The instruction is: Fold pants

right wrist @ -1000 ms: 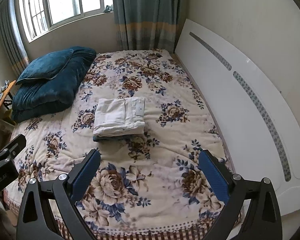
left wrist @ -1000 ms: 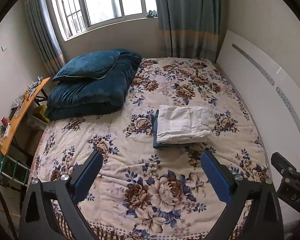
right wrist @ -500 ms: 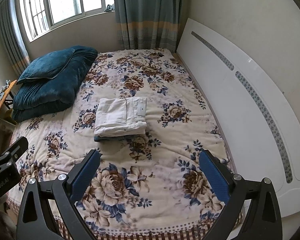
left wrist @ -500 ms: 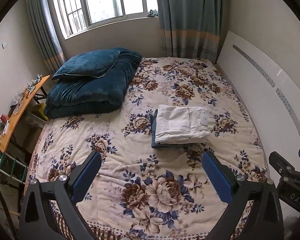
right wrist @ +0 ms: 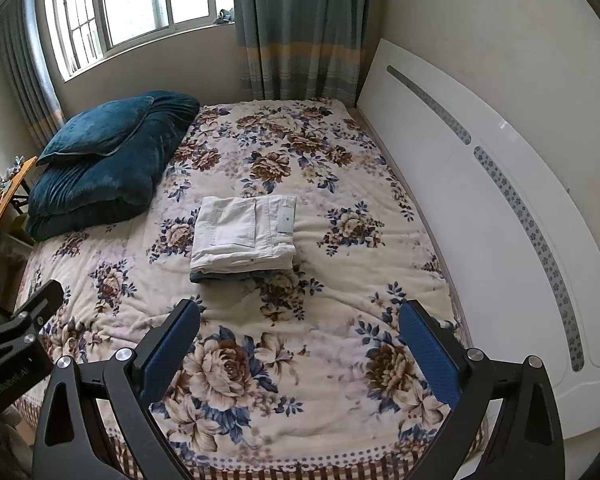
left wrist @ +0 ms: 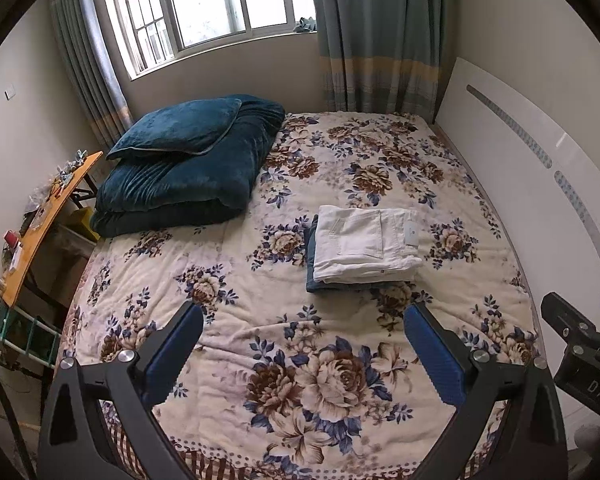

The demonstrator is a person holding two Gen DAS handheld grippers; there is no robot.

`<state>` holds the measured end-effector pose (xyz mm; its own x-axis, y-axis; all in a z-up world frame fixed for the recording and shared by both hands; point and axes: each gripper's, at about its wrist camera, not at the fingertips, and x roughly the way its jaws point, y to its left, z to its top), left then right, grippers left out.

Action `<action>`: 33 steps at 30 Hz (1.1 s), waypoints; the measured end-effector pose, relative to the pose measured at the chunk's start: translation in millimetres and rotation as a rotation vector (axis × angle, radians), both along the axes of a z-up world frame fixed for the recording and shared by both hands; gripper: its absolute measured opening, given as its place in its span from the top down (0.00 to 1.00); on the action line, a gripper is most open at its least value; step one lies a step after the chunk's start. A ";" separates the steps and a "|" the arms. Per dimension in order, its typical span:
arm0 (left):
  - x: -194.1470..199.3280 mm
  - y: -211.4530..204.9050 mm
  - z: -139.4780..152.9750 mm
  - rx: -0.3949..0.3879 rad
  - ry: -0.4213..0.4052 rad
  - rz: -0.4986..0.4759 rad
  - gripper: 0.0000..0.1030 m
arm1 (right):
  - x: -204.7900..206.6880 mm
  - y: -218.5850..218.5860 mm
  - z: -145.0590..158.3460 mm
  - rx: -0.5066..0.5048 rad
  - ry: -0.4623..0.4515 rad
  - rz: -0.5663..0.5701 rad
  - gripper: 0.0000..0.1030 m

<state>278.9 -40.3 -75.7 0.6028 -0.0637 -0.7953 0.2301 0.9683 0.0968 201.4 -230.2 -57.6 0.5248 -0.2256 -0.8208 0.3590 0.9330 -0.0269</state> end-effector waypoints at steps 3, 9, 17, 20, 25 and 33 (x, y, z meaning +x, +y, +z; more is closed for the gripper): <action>-0.8 0.5 0.5 0.000 -0.003 0.002 0.00 | -1.1 0.4 -0.2 0.003 -0.001 0.002 0.01; -1.3 0.7 -0.5 0.011 -0.009 0.000 0.00 | -1.1 1.0 1.2 0.004 -0.001 0.001 0.01; -3.6 0.6 -0.7 0.013 -0.010 -0.004 0.00 | 3.8 4.6 1.3 0.006 0.001 0.007 0.01; -4.9 0.5 -0.7 0.012 -0.011 -0.006 0.00 | 4.4 4.4 1.4 0.005 0.001 0.009 0.01; -9.4 -2.0 0.1 0.008 -0.009 -0.009 0.00 | 2.3 5.5 1.6 0.012 -0.001 0.008 0.01; -11.7 -2.7 0.1 0.011 -0.012 -0.008 0.00 | -14.1 6.6 1.5 0.025 -0.009 0.007 0.01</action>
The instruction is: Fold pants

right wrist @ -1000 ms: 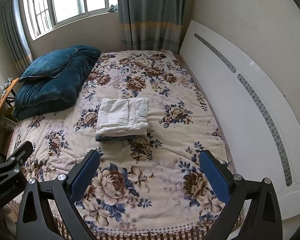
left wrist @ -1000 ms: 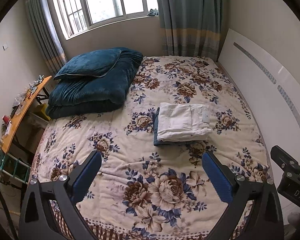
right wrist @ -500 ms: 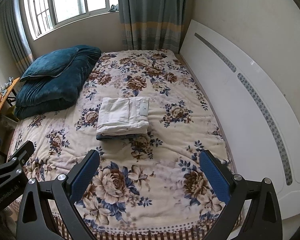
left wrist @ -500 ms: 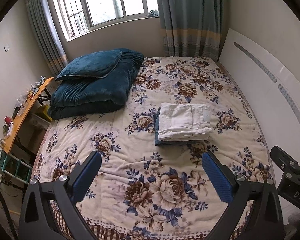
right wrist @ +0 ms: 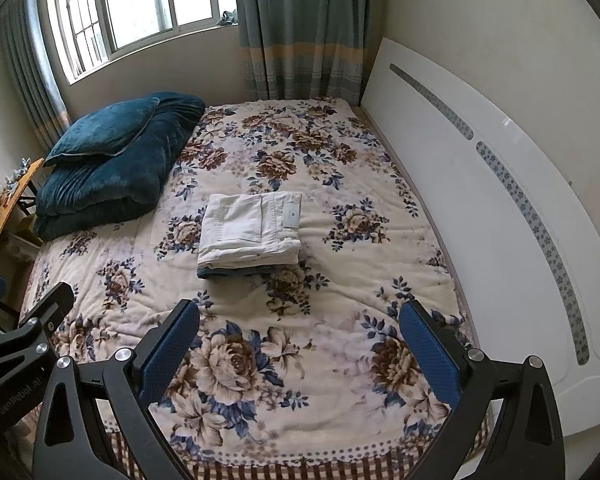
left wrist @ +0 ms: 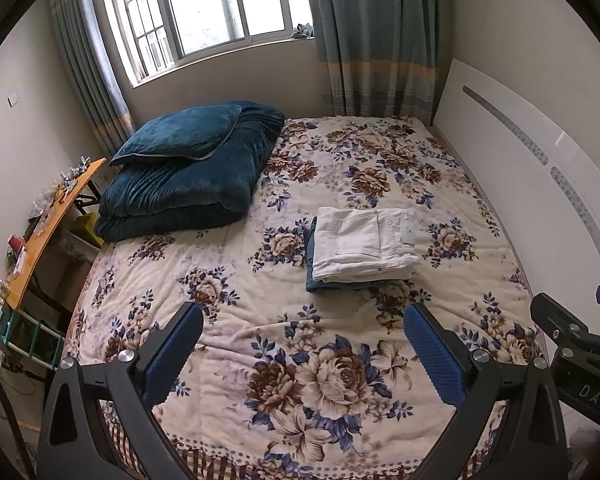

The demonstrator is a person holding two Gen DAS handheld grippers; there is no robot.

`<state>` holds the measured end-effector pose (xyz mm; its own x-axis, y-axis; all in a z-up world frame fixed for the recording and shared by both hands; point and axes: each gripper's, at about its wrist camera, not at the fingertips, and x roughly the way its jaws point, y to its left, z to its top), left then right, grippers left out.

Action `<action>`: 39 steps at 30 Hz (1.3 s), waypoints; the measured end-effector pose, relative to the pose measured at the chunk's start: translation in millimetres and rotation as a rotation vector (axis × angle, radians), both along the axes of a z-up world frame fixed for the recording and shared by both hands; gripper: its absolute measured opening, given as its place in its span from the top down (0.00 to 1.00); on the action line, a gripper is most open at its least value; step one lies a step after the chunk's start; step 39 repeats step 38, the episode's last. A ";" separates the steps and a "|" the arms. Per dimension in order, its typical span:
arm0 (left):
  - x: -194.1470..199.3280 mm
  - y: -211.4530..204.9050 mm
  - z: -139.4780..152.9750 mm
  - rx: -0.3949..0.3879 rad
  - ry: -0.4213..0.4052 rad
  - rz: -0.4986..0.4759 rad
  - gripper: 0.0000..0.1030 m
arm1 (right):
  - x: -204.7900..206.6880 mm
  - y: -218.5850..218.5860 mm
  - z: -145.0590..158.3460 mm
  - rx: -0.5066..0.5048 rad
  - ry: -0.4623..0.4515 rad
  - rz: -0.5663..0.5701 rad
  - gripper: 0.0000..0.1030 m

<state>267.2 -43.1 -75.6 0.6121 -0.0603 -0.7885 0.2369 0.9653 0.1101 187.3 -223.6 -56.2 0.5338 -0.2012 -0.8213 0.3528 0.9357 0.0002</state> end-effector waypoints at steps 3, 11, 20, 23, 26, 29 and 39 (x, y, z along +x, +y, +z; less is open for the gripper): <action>-1.0 -1.8 1.2 0.003 -0.006 -0.001 0.00 | -0.9 0.1 0.5 0.005 -0.001 0.000 0.01; 1.4 -3.4 5.5 0.005 -0.010 -0.004 0.00 | -2.3 -0.3 0.7 0.007 -0.002 0.000 0.01; 3.8 -3.6 8.8 0.004 -0.014 -0.007 0.00 | 1.0 8.6 4.0 0.010 -0.012 0.001 0.01; 6.4 -4.1 11.3 0.004 -0.015 -0.009 0.00 | 0.7 8.3 4.4 0.015 -0.011 0.000 0.01; 6.9 -3.8 11.7 0.005 -0.018 -0.007 0.00 | 0.0 8.4 4.9 0.016 -0.012 -0.002 0.01; 6.9 -5.2 13.5 0.007 -0.020 -0.007 0.00 | -0.7 8.3 4.8 0.016 -0.013 -0.003 0.01; 8.0 -6.8 17.2 0.005 -0.037 -0.009 0.00 | 0.5 7.4 4.8 0.021 -0.012 -0.003 0.01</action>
